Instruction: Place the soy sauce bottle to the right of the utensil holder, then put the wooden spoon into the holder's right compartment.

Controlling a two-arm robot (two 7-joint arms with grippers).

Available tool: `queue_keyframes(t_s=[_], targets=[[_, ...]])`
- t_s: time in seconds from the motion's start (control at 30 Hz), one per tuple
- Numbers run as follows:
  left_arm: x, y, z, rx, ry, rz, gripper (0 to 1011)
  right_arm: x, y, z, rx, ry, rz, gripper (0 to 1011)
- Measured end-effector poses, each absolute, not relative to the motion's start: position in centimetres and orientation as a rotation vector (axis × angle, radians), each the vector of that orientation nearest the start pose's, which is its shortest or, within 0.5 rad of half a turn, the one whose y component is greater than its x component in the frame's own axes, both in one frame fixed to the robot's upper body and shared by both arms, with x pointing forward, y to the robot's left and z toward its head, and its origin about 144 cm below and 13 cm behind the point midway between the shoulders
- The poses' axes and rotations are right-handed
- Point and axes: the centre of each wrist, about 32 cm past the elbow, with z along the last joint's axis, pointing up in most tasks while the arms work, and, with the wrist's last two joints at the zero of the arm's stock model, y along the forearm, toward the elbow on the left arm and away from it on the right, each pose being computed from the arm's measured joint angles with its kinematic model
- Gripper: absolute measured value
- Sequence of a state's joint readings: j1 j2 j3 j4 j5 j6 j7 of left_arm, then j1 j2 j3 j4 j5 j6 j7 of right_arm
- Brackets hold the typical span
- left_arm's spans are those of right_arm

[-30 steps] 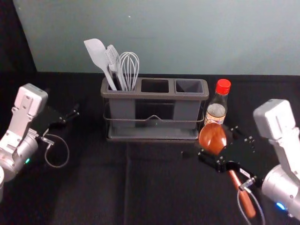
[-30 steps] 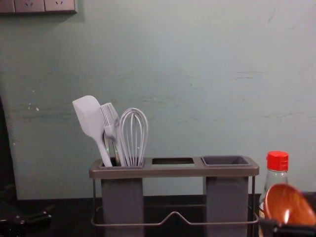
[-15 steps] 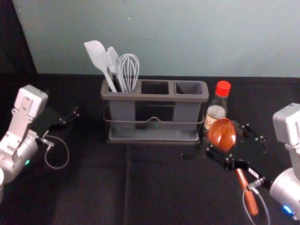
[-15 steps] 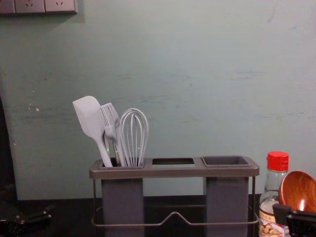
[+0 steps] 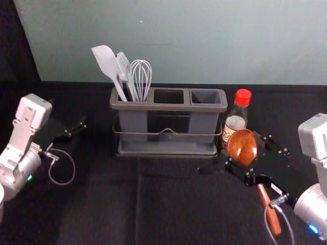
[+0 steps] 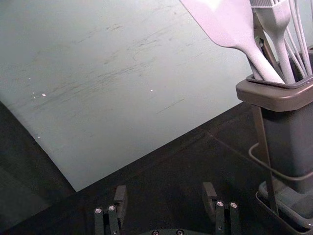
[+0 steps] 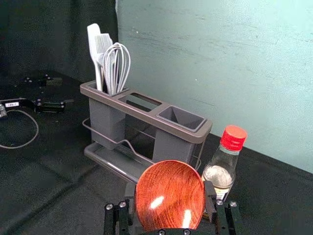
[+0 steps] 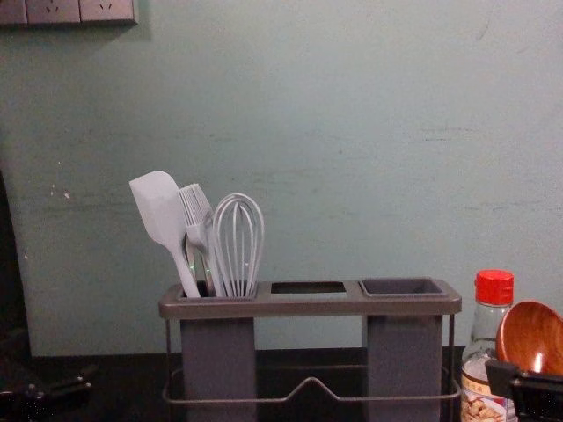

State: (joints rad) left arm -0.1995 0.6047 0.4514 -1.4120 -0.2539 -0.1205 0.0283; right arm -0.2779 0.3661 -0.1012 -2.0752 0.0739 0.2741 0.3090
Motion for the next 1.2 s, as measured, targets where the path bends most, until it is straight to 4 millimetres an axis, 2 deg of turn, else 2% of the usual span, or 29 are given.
queue_keyframes(t_s=[0.47, 0.7, 1.2], targets=[[48.9, 31.0, 114.0, 0.304, -0.285, 1.248, 1005, 37.1, -25.2, 122.2, -0.251, -0.103, -1.052, 838], [48.9, 31.0, 114.0, 0.304, -0.285, 1.248, 1005, 36.7, -25.2, 123.4, -0.149, -0.162, -1.085, 838], [48.9, 31.0, 114.0, 0.304, -0.285, 1.248, 1005, 36.5, -25.1, 124.1, 0.061, -0.295, -1.136, 838]])
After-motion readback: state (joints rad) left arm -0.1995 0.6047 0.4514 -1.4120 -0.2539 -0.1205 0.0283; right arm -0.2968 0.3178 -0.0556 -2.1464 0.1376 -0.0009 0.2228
